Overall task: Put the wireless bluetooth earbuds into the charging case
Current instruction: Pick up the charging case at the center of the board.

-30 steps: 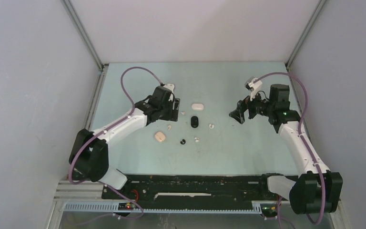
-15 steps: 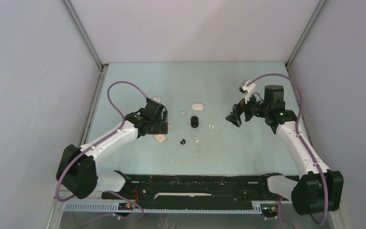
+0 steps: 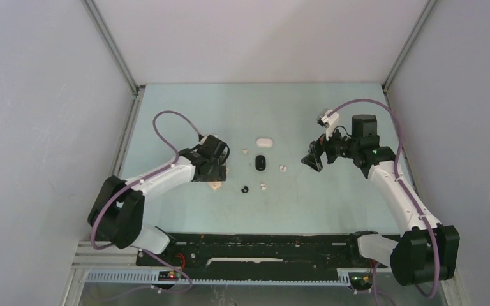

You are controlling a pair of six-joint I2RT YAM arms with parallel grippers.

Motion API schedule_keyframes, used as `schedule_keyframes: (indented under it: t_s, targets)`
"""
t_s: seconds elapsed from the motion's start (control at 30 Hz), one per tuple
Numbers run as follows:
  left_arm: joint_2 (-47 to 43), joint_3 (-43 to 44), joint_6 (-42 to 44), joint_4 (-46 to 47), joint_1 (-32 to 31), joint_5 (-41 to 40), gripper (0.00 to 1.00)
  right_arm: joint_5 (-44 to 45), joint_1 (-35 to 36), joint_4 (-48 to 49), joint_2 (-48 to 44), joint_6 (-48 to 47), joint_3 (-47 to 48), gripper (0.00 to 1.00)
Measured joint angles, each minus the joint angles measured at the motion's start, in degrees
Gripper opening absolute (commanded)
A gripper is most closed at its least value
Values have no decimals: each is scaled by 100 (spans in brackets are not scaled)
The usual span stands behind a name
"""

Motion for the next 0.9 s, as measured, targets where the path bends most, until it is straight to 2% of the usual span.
schedule_keyframes:
  t_s: [0.37, 0.63, 0.9]
  targets:
    - [704, 304, 369, -83, -175, -131, 76, 0, 9, -33, 46, -2, 0, 98]
    - [1261, 1314, 1569, -592, -184, -22, 75, -2, 15, -35, 52, -2, 0, 98]
    - [1414, 1318, 2264, -785, -81, 463, 73, -2, 15, -35, 57, -2, 0, 98]
